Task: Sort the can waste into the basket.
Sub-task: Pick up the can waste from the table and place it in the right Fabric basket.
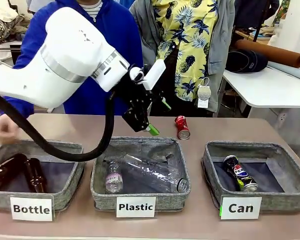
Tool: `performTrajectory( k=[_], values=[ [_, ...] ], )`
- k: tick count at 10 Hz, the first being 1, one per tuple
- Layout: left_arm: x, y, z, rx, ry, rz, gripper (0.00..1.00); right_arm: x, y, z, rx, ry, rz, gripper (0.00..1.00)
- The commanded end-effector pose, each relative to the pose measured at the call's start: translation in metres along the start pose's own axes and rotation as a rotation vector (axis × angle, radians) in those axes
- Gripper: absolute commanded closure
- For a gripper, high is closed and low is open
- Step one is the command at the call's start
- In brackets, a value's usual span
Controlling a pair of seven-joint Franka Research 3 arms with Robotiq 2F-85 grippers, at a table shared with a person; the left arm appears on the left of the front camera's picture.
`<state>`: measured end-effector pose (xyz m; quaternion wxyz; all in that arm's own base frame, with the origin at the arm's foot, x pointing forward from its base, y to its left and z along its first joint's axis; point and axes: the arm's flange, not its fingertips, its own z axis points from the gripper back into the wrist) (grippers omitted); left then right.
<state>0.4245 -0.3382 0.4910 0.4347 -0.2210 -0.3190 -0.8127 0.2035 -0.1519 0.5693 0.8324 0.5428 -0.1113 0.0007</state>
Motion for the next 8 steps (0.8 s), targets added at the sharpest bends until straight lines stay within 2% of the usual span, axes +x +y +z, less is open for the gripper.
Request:
performTrajectory(
  k=[1,2,3,4,5,6,8],
  values=[
    [-0.022,-0.021,0.036,-0.014,-0.039,0.027,0.0,-0.002,0.008,-0.006,-0.045,-0.001,0.01,0.0],
    [-0.033,-0.03,0.052,-0.049,-0.076,0.053,0.0,0.001,0.009,-0.013,-0.036,-0.003,0.009,0.0],
    [-0.051,-0.051,0.08,-0.131,-0.179,0.114,0.0,0.006,0.011,-0.024,0.004,0.023,0.009,0.0],
    [-0.072,-0.069,0.115,-0.145,-0.261,0.244,0.0,0.011,0.013,-0.041,0.014,0.03,0.006,0.0],
    [-0.097,-0.085,0.156,-0.097,-0.306,0.399,0.0,0.019,0.017,-0.06,0.046,0.066,0.009,0.0],
    [-0.125,-0.1,0.193,-0.024,-0.326,0.617,0.0,0.029,0.02,-0.08,0.078,0.099,0.017,0.0],
    [-0.188,-0.133,0.254,0.075,-0.526,1.01,0.0,0.047,0.019,-0.125,0.233,0.231,-0.018,0.0]
  ],
)
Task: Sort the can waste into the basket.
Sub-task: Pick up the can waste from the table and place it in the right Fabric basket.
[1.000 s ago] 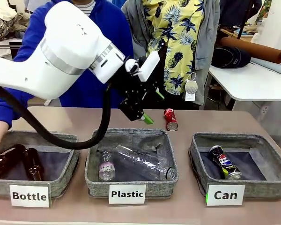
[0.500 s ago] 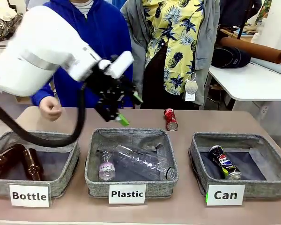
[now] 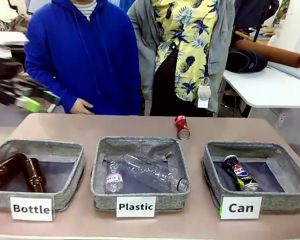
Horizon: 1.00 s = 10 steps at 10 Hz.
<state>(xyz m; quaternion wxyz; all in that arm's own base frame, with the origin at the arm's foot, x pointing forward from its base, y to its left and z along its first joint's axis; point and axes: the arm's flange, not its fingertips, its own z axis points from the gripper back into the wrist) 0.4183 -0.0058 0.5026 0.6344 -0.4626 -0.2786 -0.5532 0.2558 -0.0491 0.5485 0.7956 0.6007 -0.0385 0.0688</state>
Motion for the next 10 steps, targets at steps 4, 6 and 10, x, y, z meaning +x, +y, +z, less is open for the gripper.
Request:
performTrajectory(
  k=[4,6,10],
  values=[
    [-0.14,0.051,0.155,0.368,-0.729,0.771,0.0,0.048,-0.034,-0.048,0.179,0.095,-0.098,0.0],
    [-0.146,0.037,0.144,0.284,-0.283,0.565,0.0,0.04,-0.038,-0.055,0.164,0.125,-0.102,0.0],
    [-0.146,0.037,0.144,0.284,-0.283,0.565,0.0,0.04,-0.038,-0.055,0.164,0.125,-0.102,0.0]
  ],
)
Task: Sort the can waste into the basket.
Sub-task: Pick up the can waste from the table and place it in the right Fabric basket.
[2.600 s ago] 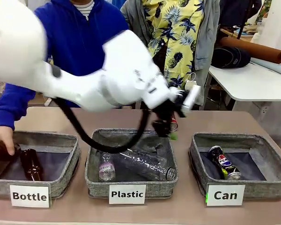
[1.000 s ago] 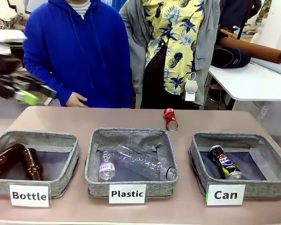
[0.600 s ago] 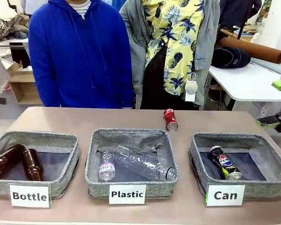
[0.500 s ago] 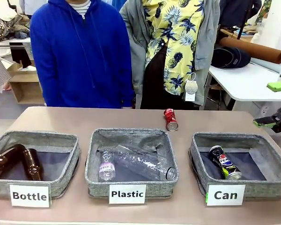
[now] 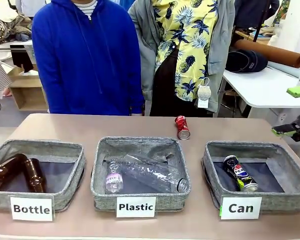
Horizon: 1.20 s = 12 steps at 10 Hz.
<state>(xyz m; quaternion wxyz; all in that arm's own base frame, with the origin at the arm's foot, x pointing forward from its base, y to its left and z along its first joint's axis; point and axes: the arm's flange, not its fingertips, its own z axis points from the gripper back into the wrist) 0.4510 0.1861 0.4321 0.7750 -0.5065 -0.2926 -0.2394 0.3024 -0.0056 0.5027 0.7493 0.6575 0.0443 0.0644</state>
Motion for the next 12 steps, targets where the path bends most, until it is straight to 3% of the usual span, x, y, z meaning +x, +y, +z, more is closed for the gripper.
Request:
performTrajectory(
  k=[1,6,7,8,10,12],
  values=[
    [-0.01,-0.001,0.001,0.012,-0.004,-0.013,0.0,-0.002,0.001,-0.002,0.006,0.01,0.003,0.0],
    [-0.01,-0.001,0.001,0.012,-0.004,-0.013,0.0,0.0,0.0,0.0,0.001,0.001,0.0,0.0],
    [-0.01,-0.001,0.001,0.012,-0.004,-0.013,0.0,0.014,0.022,-0.038,-0.389,-0.002,-0.053,0.0],
    [-0.01,-0.001,0.001,0.012,-0.004,-0.013,0.0,0.056,0.029,-0.08,-0.754,-0.035,-0.124,0.0],
    [-0.01,-0.001,0.001,0.012,-0.004,-0.013,0.0,0.14,0.009,-0.124,-1.072,-0.036,-0.159,0.0],
    [-0.01,-0.001,0.001,0.012,-0.004,-0.013,0.0,0.168,-0.007,-0.143,-1.266,-0.2,-0.042,0.0]
  ],
)
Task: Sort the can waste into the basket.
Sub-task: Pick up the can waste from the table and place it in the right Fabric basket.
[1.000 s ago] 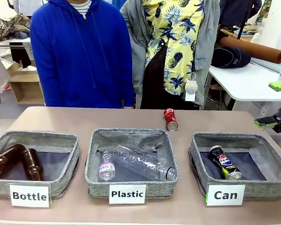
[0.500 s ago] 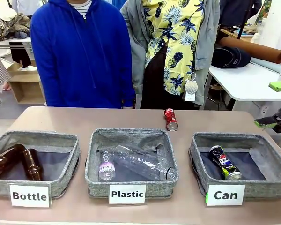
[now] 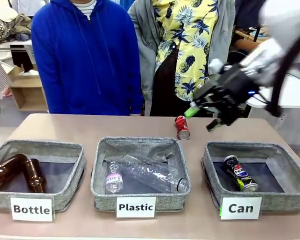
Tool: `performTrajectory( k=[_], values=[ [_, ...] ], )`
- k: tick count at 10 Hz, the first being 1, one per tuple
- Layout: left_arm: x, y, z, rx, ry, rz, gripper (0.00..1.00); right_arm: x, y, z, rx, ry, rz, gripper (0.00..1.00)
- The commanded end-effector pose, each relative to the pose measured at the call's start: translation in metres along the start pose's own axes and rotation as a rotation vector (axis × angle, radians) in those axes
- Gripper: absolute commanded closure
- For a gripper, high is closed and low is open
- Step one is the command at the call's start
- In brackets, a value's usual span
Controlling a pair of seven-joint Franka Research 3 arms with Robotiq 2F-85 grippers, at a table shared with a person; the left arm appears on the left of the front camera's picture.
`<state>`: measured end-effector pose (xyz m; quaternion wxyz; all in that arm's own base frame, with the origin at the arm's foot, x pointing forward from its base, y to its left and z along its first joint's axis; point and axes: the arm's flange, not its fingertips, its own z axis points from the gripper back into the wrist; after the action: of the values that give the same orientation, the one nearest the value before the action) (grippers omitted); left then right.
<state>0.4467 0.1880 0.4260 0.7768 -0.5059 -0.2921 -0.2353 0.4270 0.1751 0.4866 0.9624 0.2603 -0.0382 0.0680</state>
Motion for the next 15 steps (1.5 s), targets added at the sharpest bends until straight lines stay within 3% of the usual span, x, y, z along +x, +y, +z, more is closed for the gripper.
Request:
performTrajectory(
  k=[1,2,3,4,5,6,8,13,15],
  values=[
    [-0.003,-0.003,0.0,0.007,-0.002,-0.021,0.0,0.015,-0.021,-0.003,-0.406,-0.079,-0.059,0.0],
    [-0.003,-0.003,0.0,0.007,-0.002,-0.021,0.0,-0.008,-0.017,0.003,-0.331,-0.079,-0.025,0.0],
    [-0.003,-0.003,0.0,0.007,-0.002,-0.021,0.0,0.016,-0.011,-0.009,-0.153,-0.045,0.027,0.0],
    [-0.003,-0.003,0.0,0.007,-0.002,-0.021,0.0,0.016,-0.011,-0.009,-0.153,-0.045,0.027,0.0],
    [-0.003,-0.003,0.0,0.007,-0.002,-0.021,0.0,0.015,-0.022,-0.006,-0.261,-0.07,0.037,0.0],
    [-0.003,-0.003,0.0,0.007,-0.002,-0.021,0.0,0.01,-0.024,-0.013,-0.273,-0.087,0.094,0.0],
    [-0.003,-0.003,0.0,0.007,-0.002,-0.021,0.0,0.076,-0.037,-0.052,-0.306,-0.224,0.009,0.0],
    [-0.003,-0.003,0.0,0.007,-0.002,-0.021,0.0,0.174,-0.063,-0.123,-0.366,-0.218,-0.005,0.0],
    [-0.003,-0.003,0.0,0.007,-0.002,-0.021,0.0,0.212,-0.072,-0.147,-0.406,-0.149,-0.051,0.0]
  ],
)
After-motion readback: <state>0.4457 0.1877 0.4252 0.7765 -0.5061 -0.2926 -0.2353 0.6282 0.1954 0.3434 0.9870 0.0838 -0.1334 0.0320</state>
